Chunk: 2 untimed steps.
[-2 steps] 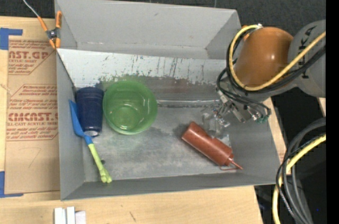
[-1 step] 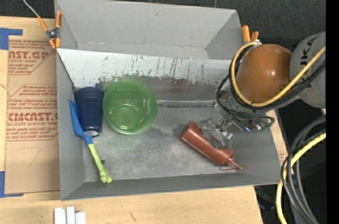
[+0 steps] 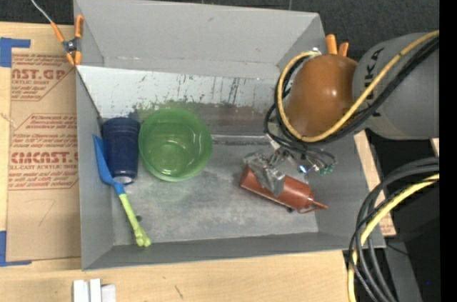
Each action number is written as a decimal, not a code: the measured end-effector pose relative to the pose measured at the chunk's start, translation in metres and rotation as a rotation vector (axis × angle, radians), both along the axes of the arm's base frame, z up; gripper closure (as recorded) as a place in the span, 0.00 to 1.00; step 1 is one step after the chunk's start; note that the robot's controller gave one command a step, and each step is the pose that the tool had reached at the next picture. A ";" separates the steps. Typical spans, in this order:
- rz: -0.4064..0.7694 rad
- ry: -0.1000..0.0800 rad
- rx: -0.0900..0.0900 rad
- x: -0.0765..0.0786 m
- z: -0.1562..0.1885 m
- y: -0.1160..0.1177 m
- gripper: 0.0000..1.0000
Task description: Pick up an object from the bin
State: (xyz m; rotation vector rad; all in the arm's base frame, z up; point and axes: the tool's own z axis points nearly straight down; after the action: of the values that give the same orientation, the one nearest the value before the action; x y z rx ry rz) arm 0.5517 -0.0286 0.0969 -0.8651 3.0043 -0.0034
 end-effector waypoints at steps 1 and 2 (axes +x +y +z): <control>0.053 0.014 0.006 -0.037 -0.027 0.017 1.00; 0.053 0.013 0.006 -0.037 -0.027 0.017 1.00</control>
Offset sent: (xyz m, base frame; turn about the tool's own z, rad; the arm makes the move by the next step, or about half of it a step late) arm 0.0000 0.0000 0.0000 0.0000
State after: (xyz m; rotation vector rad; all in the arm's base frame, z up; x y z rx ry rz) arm 0.5145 -0.0117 0.0696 -0.9476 2.9911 0.0114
